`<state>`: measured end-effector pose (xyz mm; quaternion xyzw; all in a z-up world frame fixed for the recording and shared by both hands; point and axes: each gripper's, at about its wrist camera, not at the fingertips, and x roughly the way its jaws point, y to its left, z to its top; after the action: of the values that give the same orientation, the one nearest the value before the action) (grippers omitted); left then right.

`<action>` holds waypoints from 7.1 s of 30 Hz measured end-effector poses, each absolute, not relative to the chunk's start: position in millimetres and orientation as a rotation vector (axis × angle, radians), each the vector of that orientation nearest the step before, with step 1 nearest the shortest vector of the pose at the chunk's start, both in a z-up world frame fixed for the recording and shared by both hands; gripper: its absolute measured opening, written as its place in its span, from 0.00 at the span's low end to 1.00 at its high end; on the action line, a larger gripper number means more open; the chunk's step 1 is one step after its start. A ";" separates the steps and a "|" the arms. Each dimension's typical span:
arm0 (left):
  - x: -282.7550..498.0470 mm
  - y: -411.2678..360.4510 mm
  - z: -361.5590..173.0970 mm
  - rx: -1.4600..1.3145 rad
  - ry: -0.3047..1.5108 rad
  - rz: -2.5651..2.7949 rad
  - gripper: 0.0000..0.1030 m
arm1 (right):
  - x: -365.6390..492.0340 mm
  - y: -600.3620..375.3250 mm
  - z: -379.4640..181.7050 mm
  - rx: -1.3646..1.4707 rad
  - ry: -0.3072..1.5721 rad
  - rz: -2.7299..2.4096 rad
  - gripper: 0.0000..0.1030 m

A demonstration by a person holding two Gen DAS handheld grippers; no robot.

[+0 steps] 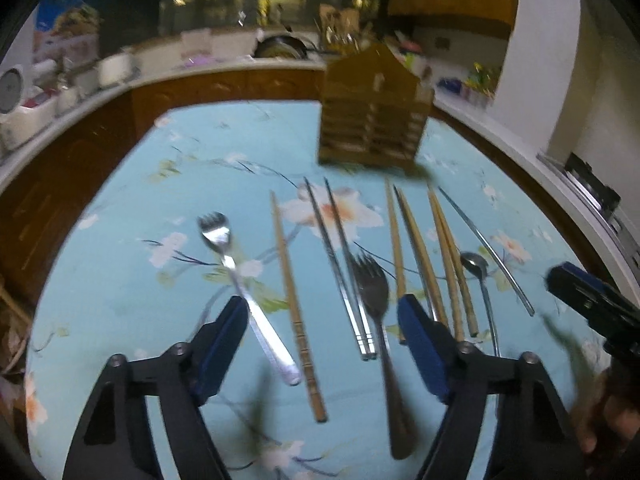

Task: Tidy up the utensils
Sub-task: 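Grasp a steel fork with the left tool while the right tool grasps a steel spoon, then carry fork and spoon into the wooden holder and open both tools, then move both open tools back over the remaining utensils, then grasp a wooden chopstick with the left tool while the right tool grasps another chopstick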

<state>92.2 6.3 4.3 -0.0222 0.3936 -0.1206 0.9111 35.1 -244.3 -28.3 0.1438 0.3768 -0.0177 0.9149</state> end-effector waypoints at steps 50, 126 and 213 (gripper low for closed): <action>112.7 41.8 71.6 -0.160 0.742 -0.403 0.16 | 83.7 -261.2 12.0 0.472 0.814 0.102 0.02; 382.4 -19.4 51.9 -0.186 0.608 -0.289 0.23 | 297.8 -307.9 -0.5 0.247 0.722 -0.015 0.15; 261.6 22.2 -18.8 -0.066 1.020 -0.182 0.48 | 213.6 -306.2 -97.2 0.360 1.042 -0.136 0.15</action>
<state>261.6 22.2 -18.8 -0.0317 0.4872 -0.0868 0.8684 213.6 -306.2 -97.2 0.1708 0.4948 -0.0648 0.8496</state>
